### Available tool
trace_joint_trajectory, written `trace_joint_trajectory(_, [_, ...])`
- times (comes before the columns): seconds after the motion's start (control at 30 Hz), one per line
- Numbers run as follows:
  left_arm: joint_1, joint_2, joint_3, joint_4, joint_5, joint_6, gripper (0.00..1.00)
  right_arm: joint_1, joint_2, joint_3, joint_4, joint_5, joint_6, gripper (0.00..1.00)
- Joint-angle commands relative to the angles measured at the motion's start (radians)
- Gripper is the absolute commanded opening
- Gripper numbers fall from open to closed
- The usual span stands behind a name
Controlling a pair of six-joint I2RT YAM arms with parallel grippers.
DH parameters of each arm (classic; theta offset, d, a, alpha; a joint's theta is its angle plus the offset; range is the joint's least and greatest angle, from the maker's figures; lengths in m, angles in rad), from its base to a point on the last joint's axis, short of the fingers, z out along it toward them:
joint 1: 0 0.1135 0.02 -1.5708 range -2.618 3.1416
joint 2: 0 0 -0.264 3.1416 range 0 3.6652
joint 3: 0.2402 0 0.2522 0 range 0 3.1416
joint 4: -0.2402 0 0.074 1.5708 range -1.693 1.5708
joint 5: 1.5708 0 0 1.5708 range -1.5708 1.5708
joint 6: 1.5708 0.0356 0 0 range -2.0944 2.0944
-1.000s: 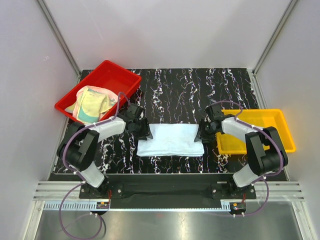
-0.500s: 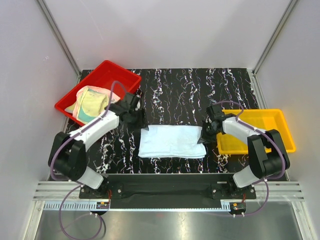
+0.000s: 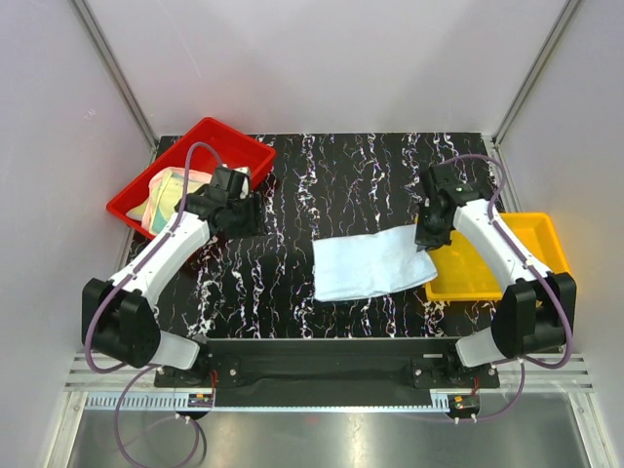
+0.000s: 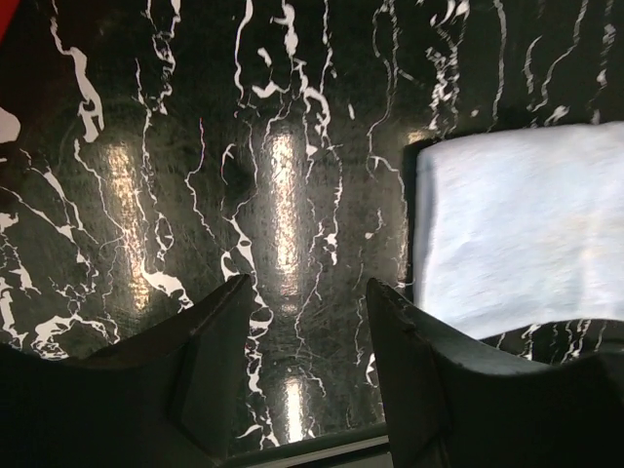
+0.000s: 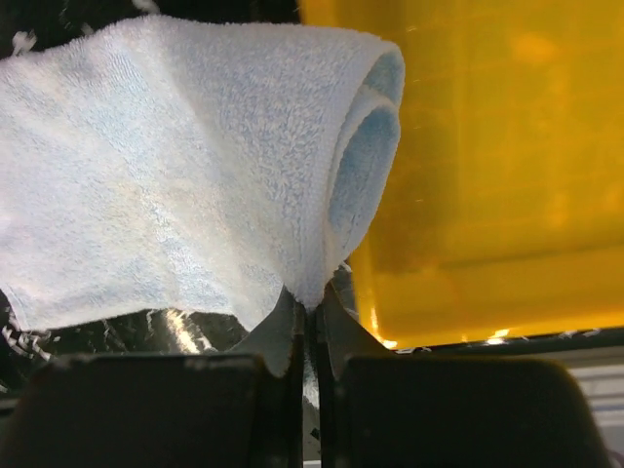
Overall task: Fold and stack the towels
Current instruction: Neatly place the folded towel into the bin
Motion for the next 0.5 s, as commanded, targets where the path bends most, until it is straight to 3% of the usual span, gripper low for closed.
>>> trace_joint_trajectory(0.0, [0.006, 0.020, -0.009, 0.008, 0.039, 0.032, 0.56, -0.070, 0.022, 0.105, -0.146, 0.120, -0.059, 0.00])
trace_joint_trajectory(0.2, [0.009, 0.023, -0.001, 0.009, 0.048, 0.047, 0.56, -0.202, 0.029, 0.176, -0.186, 0.244, -0.171, 0.00])
trace_joint_trajectory(0.47, [0.011, 0.025, -0.001, 0.009, 0.068, 0.059, 0.57, -0.387, 0.051, 0.181, -0.090, 0.396, -0.344, 0.00])
